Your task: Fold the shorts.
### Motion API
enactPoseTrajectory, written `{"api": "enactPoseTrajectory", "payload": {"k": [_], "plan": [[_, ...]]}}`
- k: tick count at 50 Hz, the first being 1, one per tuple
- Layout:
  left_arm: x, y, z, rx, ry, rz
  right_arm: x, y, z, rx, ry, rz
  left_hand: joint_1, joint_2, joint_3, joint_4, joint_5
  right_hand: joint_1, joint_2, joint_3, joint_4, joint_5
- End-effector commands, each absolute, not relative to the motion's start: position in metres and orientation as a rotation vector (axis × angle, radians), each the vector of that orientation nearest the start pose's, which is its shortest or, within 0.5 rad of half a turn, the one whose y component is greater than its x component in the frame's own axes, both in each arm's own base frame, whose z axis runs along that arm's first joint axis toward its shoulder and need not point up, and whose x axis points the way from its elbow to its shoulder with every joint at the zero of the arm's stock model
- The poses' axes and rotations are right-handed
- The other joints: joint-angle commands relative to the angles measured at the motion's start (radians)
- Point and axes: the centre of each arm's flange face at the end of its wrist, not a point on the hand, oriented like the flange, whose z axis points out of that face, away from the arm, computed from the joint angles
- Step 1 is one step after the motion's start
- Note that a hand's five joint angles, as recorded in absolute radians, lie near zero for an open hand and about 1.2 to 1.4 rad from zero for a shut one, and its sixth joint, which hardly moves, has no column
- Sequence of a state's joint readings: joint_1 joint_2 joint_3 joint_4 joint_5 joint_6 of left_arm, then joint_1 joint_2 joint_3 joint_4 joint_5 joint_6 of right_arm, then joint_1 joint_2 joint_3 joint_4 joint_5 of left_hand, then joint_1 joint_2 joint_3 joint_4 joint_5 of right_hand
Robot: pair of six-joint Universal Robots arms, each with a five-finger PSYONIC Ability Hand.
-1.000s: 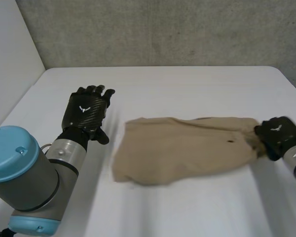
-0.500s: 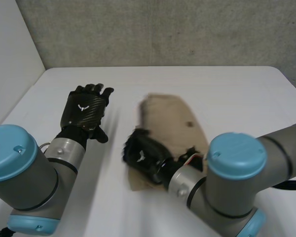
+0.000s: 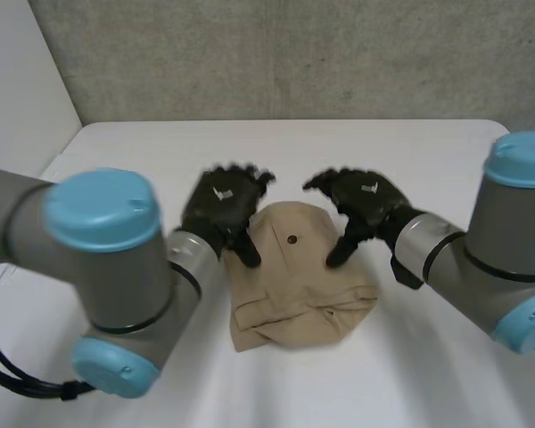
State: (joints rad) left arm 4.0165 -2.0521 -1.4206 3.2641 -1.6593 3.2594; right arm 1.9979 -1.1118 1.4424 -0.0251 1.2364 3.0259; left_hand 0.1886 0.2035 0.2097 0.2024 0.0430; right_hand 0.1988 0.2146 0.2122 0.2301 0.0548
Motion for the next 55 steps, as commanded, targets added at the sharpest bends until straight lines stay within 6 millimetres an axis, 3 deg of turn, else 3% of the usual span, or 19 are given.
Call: {"api": "enactPoseTrajectory", "payload": {"k": [1, 5, 8, 11, 15, 22, 23, 25, 26, 27, 30, 31, 35, 43, 48, 51, 55], "plan": [[-0.344, -0.222, 0.139, 1.006, 2.703, -1.781, 0.300, -0.278, 0.138, -1.102, 2.240, -1.447, 0.034, 0.019, 0.013, 0.020, 0.005, -0.024, -0.040, -0.038, -0.056, -0.055], [-0.340, -0.222, 0.135, 1.013, 2.732, -1.693, 0.294, -0.275, 0.133, -1.168, 2.338, -1.383, 0.034, 0.019, 0.013, 0.020, 0.005, -0.024, -0.040, -0.038, -0.056, -0.055], [-0.340, -0.222, 0.137, 1.023, 2.734, -1.681, 0.291, -0.275, 0.141, -1.206, 2.340, -1.407, 0.034, 0.019, 0.013, 0.020, 0.005, -0.024, -0.040, -0.038, -0.056, -0.055], [-0.343, -0.221, 0.142, 1.037, 2.728, -1.700, 0.291, -0.276, 0.165, -1.194, 2.282, -1.508, 0.034, 0.019, 0.013, 0.020, 0.005, -0.024, -0.040, -0.038, -0.056, -0.055], [-0.345, -0.221, 0.168, 1.025, 2.689, -1.812, 0.293, -0.275, 0.199, -1.169, 2.189, -1.652, 0.031, 0.016, 0.010, 0.017, 0.002, -0.024, -0.040, -0.038, -0.056, -0.055], [-0.333, -0.220, 0.264, 0.901, 2.516, -2.189, 0.292, -0.277, 0.257, -1.036, 2.021, -1.919, 0.019, 0.004, -0.002, 0.005, -0.010, -0.024, -0.040, -0.038, -0.056, -0.055], [-0.324, -0.222, 0.288, 0.845, 2.460, -2.277, 0.287, -0.276, 0.282, -0.952, 1.963, -2.013, 0.022, 0.007, 0.001, 0.008, -0.007, -0.024, -0.040, -0.038, -0.056, -0.055], [-0.312, -0.222, 0.314, 0.779, 2.399, -2.358, 0.280, -0.271, 0.309, -0.852, 1.909, -2.107, 0.031, 0.016, 0.010, 0.017, 0.002, -0.024, -0.040, -0.038, -0.056, -0.055], [-0.305, -0.222, 0.325, 0.748, 2.374, -2.385, 0.270, -0.267, 0.333, -0.737, 1.877, -2.193, 0.031, 0.016, 0.010, 0.017, 0.002, -0.024, -0.040, -0.038, -0.056, -0.055], [-0.292, -0.222, 0.345, 0.683, 2.338, -2.423, 0.264, -0.266, 0.343, -0.685, 1.874, -2.231, 0.031, 0.016, 0.010, 0.017, 0.002, -0.024, -0.040, -0.038, -0.056, -0.055], [-0.272, -0.223, 0.366, 0.599, 2.303, -2.438, 0.243, -0.271, 0.357, -0.531, 1.950, -2.315, 0.016, 0.001, -0.005, 0.002, -0.013, -0.024, -0.040, -0.038, -0.056, -0.055], [-0.262, -0.224, 0.376, 0.558, 2.291, -2.433, 0.240, -0.272, 0.357, -0.514, 1.979, -2.318, 0.002, -0.013, -0.020, -0.012, -0.027, -0.024, -0.040, -0.038, -0.056, -0.055], [-0.246, -0.226, 0.383, 0.513, 2.309, -2.376, 0.233, -0.266, 0.359, -0.528, 2.085, -2.259, -0.010, -0.025, -0.031, -0.024, -0.039, -0.024, -0.040, -0.038, -0.056, -0.055], [-0.248, -0.224, 0.377, 0.562, 2.354, -2.344, 0.233, -0.263, 0.359, -0.560, 2.110, -2.205, -0.014, -0.029, -0.035, -0.028, -0.043, -0.024, -0.040, -0.038, -0.056, -0.055], [-0.249, -0.224, 0.367, 0.576, 2.378, -2.322, 0.243, -0.258, 0.352, -0.675, 2.056, -2.132, -0.014, -0.029, -0.035, -0.028, -0.043, -0.024, -0.040, -0.038, -0.056, -0.055], [-0.251, -0.227, 0.366, 0.563, 2.340, -2.369, 0.256, -0.259, 0.329, -0.804, 2.044, -1.994, -0.014, -0.029, -0.035, -0.028, -0.043, -0.024, -0.040, -0.038, -0.056, -0.055], [-0.252, -0.228, 0.362, 0.559, 2.300, -2.417, 0.276, -0.262, 0.267, -1.019, 2.075, -1.722, -0.014, -0.029, -0.035, -0.028, -0.043, -0.024, -0.040, -0.038, -0.056, -0.055]]}}
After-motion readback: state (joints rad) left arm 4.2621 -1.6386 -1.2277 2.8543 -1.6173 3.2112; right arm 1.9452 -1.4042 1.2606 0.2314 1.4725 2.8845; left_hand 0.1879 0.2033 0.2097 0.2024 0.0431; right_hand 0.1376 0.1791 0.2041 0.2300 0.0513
